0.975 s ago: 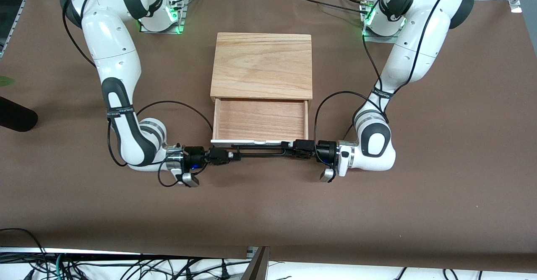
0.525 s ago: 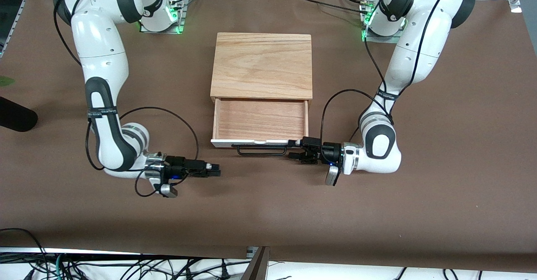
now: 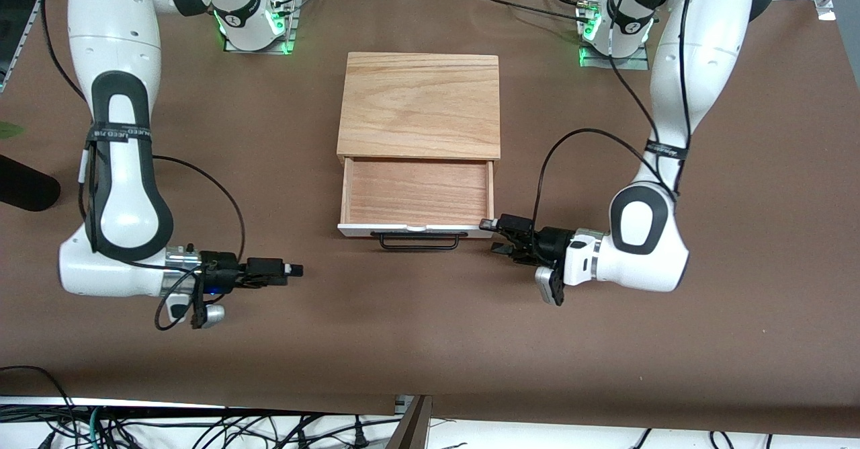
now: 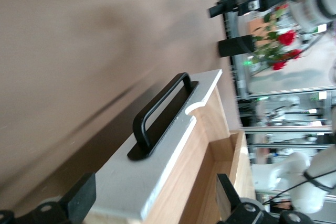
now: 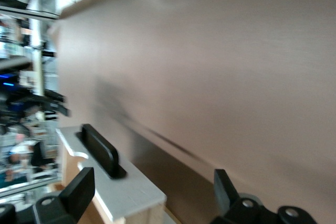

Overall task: Pull top drawer with both arms simultaneously
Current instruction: 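Open both grippers and draw them back from the handles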

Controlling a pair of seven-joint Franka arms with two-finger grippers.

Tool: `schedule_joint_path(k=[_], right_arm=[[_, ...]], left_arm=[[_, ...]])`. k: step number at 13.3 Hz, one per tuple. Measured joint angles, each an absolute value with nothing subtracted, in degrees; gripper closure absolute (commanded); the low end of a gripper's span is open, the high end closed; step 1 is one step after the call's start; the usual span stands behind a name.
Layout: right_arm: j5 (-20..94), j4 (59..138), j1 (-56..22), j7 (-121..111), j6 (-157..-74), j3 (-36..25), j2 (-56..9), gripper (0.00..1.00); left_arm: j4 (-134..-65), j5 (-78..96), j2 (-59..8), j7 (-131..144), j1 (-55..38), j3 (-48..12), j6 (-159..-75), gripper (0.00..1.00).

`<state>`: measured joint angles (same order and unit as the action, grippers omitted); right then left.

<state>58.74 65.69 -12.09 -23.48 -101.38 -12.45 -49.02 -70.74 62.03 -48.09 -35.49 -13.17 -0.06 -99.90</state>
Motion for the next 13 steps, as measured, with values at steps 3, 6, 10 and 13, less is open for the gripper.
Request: schedule_joint_path(k=[3,6,10,13], right_arm=[[46.1,65.67,-12.09,-17.65,-101.37,-13.25,-46.8,0.0],[34.18,65.64,-12.17,-8.77,-98.55,-13.5,-43.84,0.0],[22.19,66.31,-12.32,-6.01,-95.1,-13.74,-39.28,0.0],[13.24,70.18,-12.06,-5.99,-96.81,-13.73,-33.01,0.0]], left_arm=[[-70.07,47.64,-43.78,-26.78,-13.12,0.07,-99.75,0.0],[-70.0,31.27,-38.31,-18.67,-13.08,0.07,-98.46,0.0],[-70.03,13.76,-30.61,-14.44,-13.07,0.15,-92.49,0.0],[-70.04,2.01,-26.07,-15.35,-13.06,0.03,-88.39,0.0]])
